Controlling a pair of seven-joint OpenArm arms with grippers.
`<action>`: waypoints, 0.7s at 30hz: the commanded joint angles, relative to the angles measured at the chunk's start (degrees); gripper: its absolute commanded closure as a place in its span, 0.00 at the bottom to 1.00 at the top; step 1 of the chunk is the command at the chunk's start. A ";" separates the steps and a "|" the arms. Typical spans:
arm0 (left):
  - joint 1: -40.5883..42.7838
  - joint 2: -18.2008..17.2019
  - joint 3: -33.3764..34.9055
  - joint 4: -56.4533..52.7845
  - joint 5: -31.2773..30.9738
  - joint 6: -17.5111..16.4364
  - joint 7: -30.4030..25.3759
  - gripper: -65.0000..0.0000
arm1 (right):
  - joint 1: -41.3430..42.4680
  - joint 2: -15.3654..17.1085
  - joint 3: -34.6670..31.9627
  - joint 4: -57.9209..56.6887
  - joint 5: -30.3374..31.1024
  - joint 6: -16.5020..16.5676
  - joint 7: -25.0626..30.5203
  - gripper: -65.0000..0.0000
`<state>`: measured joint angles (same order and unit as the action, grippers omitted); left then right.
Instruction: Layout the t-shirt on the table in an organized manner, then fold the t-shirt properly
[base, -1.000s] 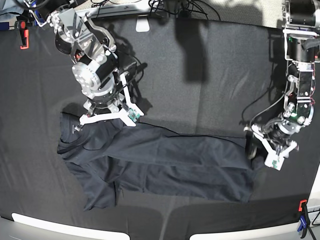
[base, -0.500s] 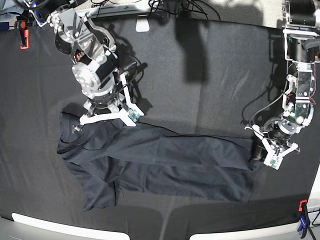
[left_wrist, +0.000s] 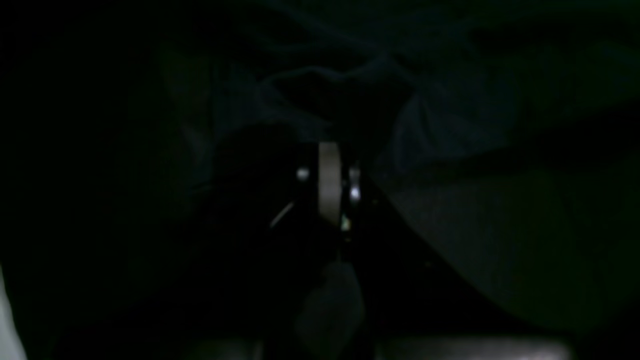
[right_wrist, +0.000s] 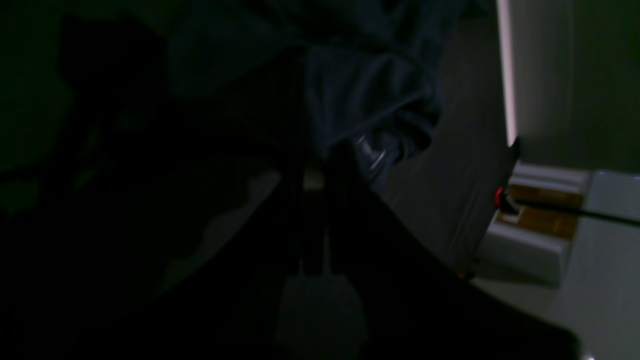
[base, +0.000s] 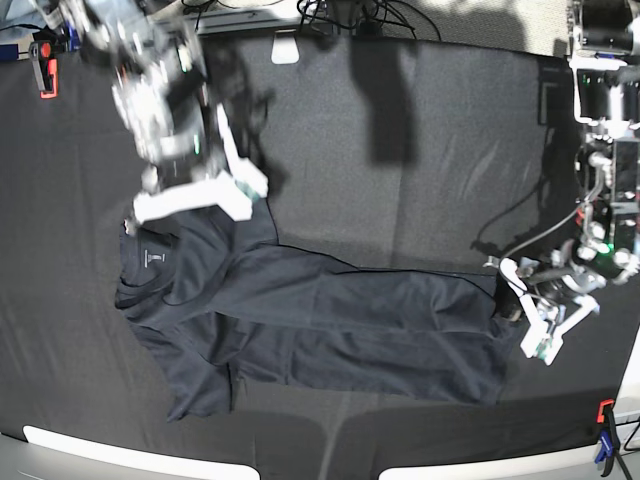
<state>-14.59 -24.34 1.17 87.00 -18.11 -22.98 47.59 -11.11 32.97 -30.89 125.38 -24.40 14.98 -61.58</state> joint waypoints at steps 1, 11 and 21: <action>-1.40 -0.61 -0.37 2.60 -0.66 -0.13 0.28 1.00 | -1.05 1.05 0.44 2.45 -1.84 -0.50 -0.85 1.00; 5.95 -0.63 -0.37 21.92 -0.02 -0.13 11.58 1.00 | -16.83 7.06 0.57 9.62 -13.09 -6.32 -2.71 1.00; 20.50 -3.45 -0.48 33.00 9.14 -0.09 14.58 1.00 | -33.81 11.06 0.57 9.62 -24.65 -12.70 -2.97 1.00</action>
<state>6.59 -27.24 1.08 119.04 -9.23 -23.18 62.87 -44.69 43.40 -30.61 133.95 -47.97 3.09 -64.34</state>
